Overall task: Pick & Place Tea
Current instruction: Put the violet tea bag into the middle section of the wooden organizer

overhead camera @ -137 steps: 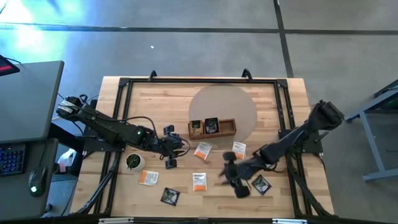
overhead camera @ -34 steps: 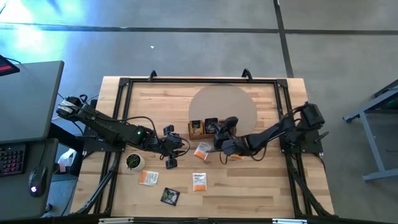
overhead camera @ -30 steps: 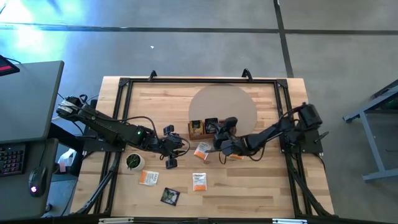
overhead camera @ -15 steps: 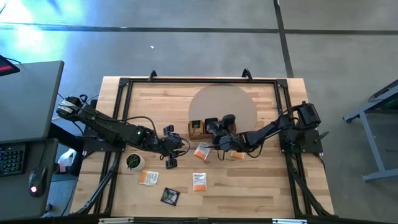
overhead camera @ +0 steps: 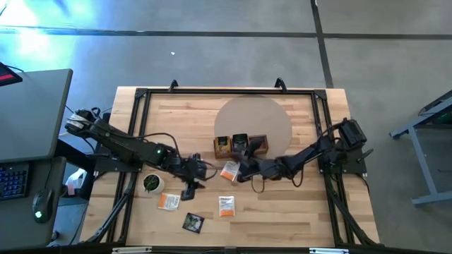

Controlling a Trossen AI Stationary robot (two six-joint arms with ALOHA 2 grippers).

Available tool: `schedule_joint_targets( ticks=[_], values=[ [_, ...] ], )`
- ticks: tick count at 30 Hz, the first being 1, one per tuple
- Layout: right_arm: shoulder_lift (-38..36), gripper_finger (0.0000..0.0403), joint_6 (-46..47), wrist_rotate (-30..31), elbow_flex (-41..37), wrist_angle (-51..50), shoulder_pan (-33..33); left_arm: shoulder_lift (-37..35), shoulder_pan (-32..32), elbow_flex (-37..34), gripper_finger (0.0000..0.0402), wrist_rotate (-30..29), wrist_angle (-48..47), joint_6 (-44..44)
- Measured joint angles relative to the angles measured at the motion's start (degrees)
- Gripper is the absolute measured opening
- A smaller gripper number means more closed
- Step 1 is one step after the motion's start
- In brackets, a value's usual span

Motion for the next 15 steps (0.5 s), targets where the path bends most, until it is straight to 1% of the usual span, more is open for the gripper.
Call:
schedule_joint_targets(
  ticks=[2,4,6,7,9,11,14,15],
  values=[
    [0.0,0.0119,-1.8,-0.9,0.0,2.5,0.5,0.7,-0.6,-0.1,0.0135,3.7,-1.1,1.5],
    [0.0,0.0114,-3.1,-1.5,0.0,3.8,0.8,1.4,-2.2,-0.1,0.0135,6.4,-0.4,4.9],
    [0.0,0.0109,-4.8,-1.7,0.0,4.6,0.8,2.8,-4.7,0.0,0.0135,7.6,0.4,7.6],
    [0.0,0.0107,-5.6,-1.7,0.0,4.6,0.8,3.6,-6.0,0.0,0.0135,7.6,0.7,7.3],
    [0.0,0.0102,-6.1,-1.6,0.0,4.5,0.7,5.3,-8.3,-0.1,0.0135,7.0,3.1,2.1],
    [0.0,0.0098,-5.8,-1.8,0.0,4.6,0.2,7.2,-10.4,0.0,0.0135,5.1,5.1,-6.3],
    [0.0,0.0095,-5.2,-2.6,0.0,4.6,-0.7,9.5,-13.0,-0.1,0.0135,1.8,5.2,-16.9],
    [0.0,0.0094,-5.2,-3.1,0.0,4.6,-1.0,10.2,-13.5,0.0,0.0135,1.6,5.3,-19.5]
  ],
)
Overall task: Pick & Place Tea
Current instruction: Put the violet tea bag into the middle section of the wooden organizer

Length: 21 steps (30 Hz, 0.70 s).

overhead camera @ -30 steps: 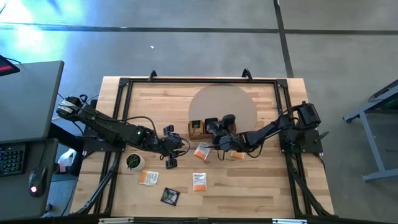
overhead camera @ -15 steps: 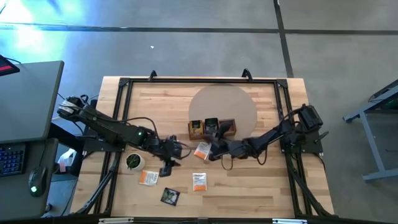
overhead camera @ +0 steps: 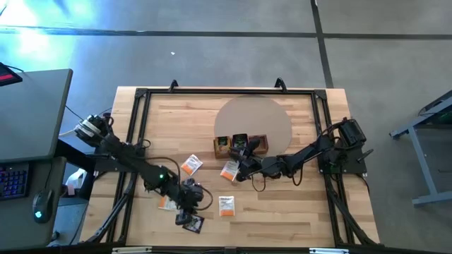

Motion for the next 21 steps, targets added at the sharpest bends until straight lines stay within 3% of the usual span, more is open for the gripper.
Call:
schedule_joint_targets(
  ticks=[4,8,15,21],
  values=[
    [0.0,0.0094,-0.5,-3.6,0.0,0.4,-1.3,2.2,-0.6,0.0,0.0135,0.4,-1.4,-7.9],
    [0.0,0.0094,-8.7,-7.9,0.0,4.0,-2.6,3.5,-0.4,0.0,0.0135,1.3,-1.5,-16.5],
    [0.0,0.0094,-19.4,-14.2,0.0,11.7,-4.3,5.2,-1.3,0.0,0.0135,2.8,-1.4,-21.1],
    [0.0,0.0094,-22.5,-26.4,0.0,16.6,-7.8,5.2,-3.0,0.0,0.0135,-0.2,-3.1,-27.8]
  ],
)
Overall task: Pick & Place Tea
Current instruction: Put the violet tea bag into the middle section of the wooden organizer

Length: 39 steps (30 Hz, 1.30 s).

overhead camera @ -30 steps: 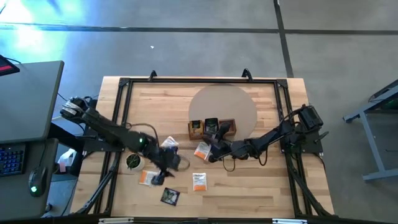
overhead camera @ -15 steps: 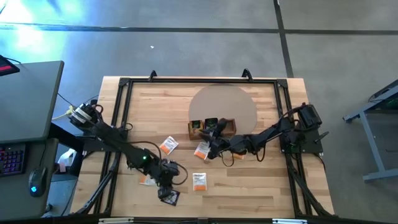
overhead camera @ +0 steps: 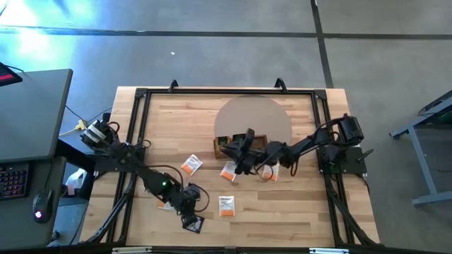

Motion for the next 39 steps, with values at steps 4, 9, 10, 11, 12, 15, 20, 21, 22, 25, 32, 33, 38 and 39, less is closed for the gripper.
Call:
schedule_joint_targets(
  ticks=[4,9,10,11,12,15,20,21,22,25,32,33,38,39],
  values=[
    [0.0,0.0094,3.0,-5.8,0.0,2.4,-1.9,0.0,-2.0,0.0,0.0135,-1.2,0.1,-4.6],
    [0.0,0.0094,5.1,-8.5,0.0,3.9,-3.2,0.0,-5.0,0.0,0.0135,-3.4,0.2,-9.8],
    [0.0,0.0094,5.0,-8.5,0.0,4.0,-3.4,0.0,-5.5,0.0,0.0135,-4.5,0.2,-10.6],
    [0.0,0.0094,4.8,-8.5,0.0,4.0,-3.4,0.0,-6.0,0.0,0.0135,-5.6,0.2,-11.3],
    [0.0,0.0094,4.8,-8.5,0.0,4.0,-3.4,0.0,-6.5,0.0,0.0135,-6.6,0.2,-11.9],
    [0.0,0.0094,4.8,-8.5,0.0,4.0,-3.4,0.0,-7.6,0.0,0.0135,-8.1,0.1,-13.3],
    [0.0,0.0094,6.6,-8.5,0.0,3.9,-3.4,3.1,-7.9,0.0,0.0135,-8.2,0.3,-13.4],
    [0.0,0.0094,7.7,-8.5,0.0,4.0,-3.4,3.6,-7.8,0.1,0.0135,-7.4,0.6,-13.4],
    [0.0,0.0094,9.0,-8.5,0.0,4.0,-3.4,4.2,-7.8,0.2,0.0135,-6.9,0.5,-13.4],
    [0.0,0.0094,12.6,-8.5,0.0,3.9,-3.4,5.3,-7.8,0.2,0.0135,-6.5,0.4,-12.9],
    [0.0,0.0094,12.5,-9.6,0.0,3.5,-3.4,5.7,-7.8,0.3,0.0116,-8.7,-1.4,-12.3],
    [0.0,0.0094,12.1,-10.3,0.0,3.5,-3.4,5.7,-7.8,0.3,0.0105,-8.8,-2.2,-11.9],
    [0.0,0.0094,17.7,-14.4,0.0,3.2,-2.1,5.9,-5.6,0.3,0.0035,-7.4,-5.0,-8.7],
    [0.0,0.0094,18.4,-15.2,0.0,3.1,-1.8,5.8,-4.9,0.3,0.0020,-7.1,-5.3,-8.1]
  ],
)
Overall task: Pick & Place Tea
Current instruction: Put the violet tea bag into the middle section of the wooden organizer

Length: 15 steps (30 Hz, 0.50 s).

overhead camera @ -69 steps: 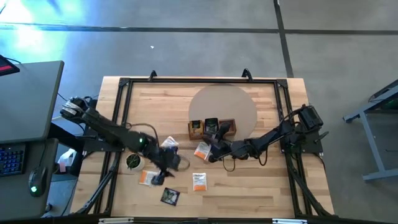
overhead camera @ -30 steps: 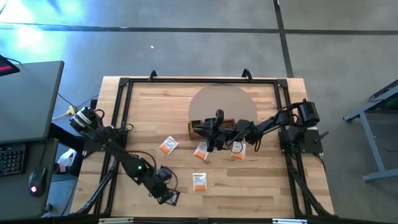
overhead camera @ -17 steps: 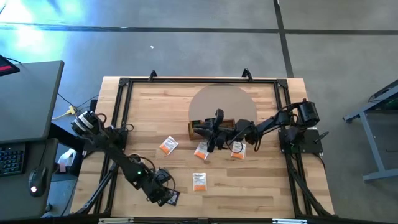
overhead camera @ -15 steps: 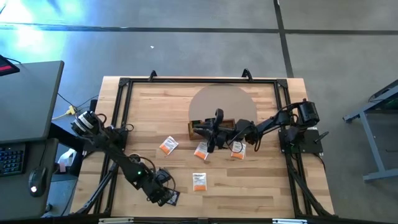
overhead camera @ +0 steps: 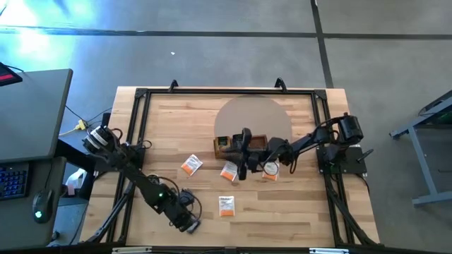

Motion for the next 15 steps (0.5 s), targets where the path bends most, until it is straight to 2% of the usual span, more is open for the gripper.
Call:
schedule_joint_targets(
  ticks=[2,8,11,15],
  values=[
    [0.0,0.0094,1.7,-2.6,0.0,-1.2,0.8,0.0,1.3,0.0,0.0007,0.2,-0.2,1.3],
    [0.0,0.0094,8.6,-15.2,0.0,-10.7,3.7,0.0,5.8,-0.1,0.0010,2.1,-0.5,6.5],
    [0.0,0.0094,12.3,-15.8,1.1,-16.8,6.1,0.0,8.4,-0.1,0.0003,2.0,-0.6,8.8],
    [0.0,0.0094,15.6,-14.9,5.5,-29.6,10.4,-0.3,11.5,-0.1,0.0005,0.5,-0.7,13.8]
  ],
)
